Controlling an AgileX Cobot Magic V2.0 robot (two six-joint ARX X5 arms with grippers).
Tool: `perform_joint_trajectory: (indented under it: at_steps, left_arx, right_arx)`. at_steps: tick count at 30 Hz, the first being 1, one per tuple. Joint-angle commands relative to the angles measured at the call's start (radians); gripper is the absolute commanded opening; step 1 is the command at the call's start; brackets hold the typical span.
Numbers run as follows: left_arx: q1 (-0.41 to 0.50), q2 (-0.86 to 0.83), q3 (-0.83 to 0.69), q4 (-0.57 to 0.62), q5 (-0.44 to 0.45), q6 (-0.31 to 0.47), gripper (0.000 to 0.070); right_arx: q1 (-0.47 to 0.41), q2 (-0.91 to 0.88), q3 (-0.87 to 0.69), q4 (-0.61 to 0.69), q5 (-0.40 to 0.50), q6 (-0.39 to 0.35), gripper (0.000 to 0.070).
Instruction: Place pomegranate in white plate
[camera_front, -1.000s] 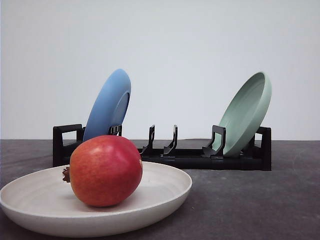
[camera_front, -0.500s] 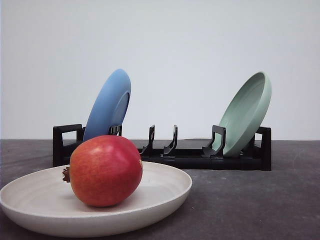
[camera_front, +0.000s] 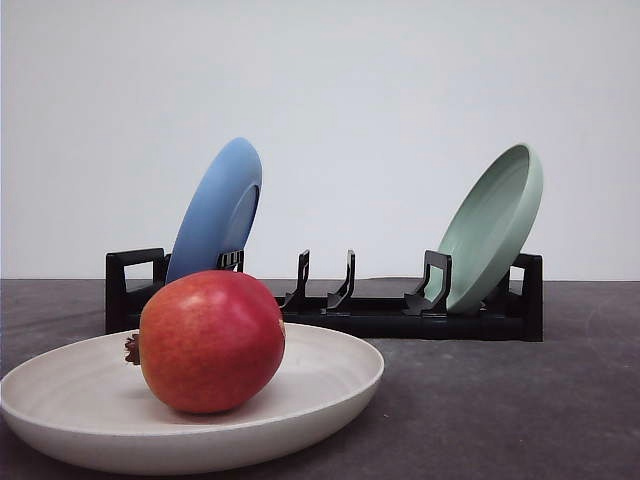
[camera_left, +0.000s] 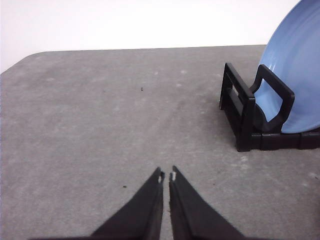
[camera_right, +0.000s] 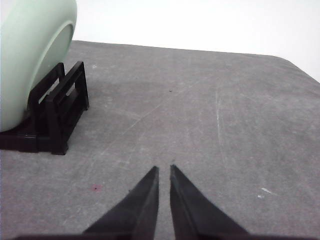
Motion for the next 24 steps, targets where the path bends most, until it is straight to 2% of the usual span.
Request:
perform_joint_trajectory:
  at_steps: [1, 24]
  left_arx:
    - [0.000, -0.001, -0.012, 0.002, -0.006, 0.002, 0.0003]
    - [0.000, -0.001, -0.012, 0.002, -0.006, 0.002, 0.0003]
  right_arx:
    - [0.000, -0.003, -0.005, 0.013, 0.003, 0.011, 0.0037]
    - [0.000, -0.003, -0.005, 0.013, 0.003, 0.011, 0.0037]
